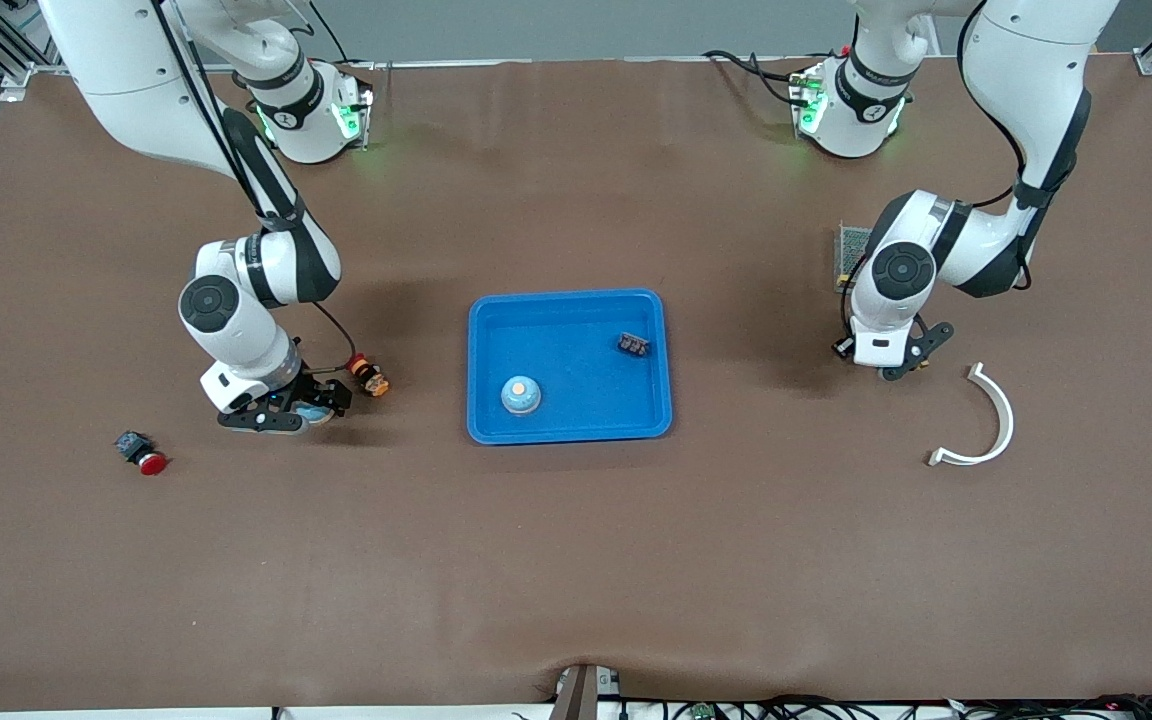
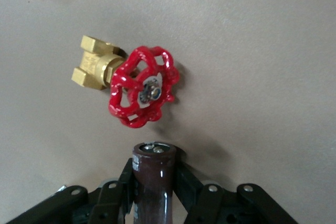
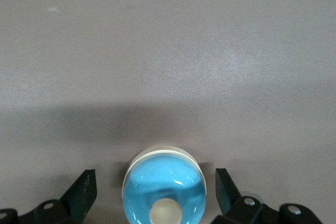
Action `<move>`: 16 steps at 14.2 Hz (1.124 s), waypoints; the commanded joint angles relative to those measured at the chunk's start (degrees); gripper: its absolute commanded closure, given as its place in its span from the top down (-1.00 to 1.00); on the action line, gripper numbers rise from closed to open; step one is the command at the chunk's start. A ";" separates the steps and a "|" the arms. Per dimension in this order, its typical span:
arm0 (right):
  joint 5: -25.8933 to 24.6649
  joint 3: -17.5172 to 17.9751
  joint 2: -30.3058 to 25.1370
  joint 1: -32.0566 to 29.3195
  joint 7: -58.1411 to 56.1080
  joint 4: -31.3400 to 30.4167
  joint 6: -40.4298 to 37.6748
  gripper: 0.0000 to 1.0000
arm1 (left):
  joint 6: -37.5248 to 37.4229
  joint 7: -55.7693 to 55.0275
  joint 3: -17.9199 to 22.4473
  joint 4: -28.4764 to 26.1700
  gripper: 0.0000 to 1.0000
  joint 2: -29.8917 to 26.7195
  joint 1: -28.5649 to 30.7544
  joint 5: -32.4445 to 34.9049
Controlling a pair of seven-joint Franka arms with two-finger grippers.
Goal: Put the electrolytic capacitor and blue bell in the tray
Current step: 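Carry the capacitor and bell over the blue tray with both grippers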
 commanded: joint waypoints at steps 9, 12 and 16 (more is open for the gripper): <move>-0.16 0.60 -5.71 -1.89 1.11 -1.14 -6.66 -1.00 | -11.08 -1.48 -8.14 18.78 -1.00 3.97 -0.67 -9.67; 3.87 3.13 -9.93 -1.10 8.49 1.76 -16.25 -1.00 | -12.41 -6.12 -9.64 25.28 -1.00 7.56 -2.68 -13.54; 4.94 7.45 -11.70 3.81 23.58 2.12 -17.16 -1.00 | -12.41 -19.64 -9.64 35.91 -1.00 15.20 -9.71 -14.08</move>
